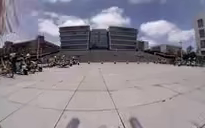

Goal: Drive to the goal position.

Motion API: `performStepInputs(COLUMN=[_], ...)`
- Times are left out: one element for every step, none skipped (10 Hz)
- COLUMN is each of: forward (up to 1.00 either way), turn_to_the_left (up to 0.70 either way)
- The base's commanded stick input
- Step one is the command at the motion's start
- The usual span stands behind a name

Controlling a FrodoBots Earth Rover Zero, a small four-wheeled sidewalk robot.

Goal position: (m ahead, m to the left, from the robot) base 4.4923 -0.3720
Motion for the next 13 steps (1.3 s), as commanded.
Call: performStepInputs(forward=[0.7,0.7,0.7,0.7,0.7,0.7,0.7,0.7,0.7,0.7,0.7,0.7,0.7], turn_to_the_left=[0.0,0.0,0.0,0.0,0.0,0.0,0.0,0.0,0.0,0.0,0.0,0.0,0.0])
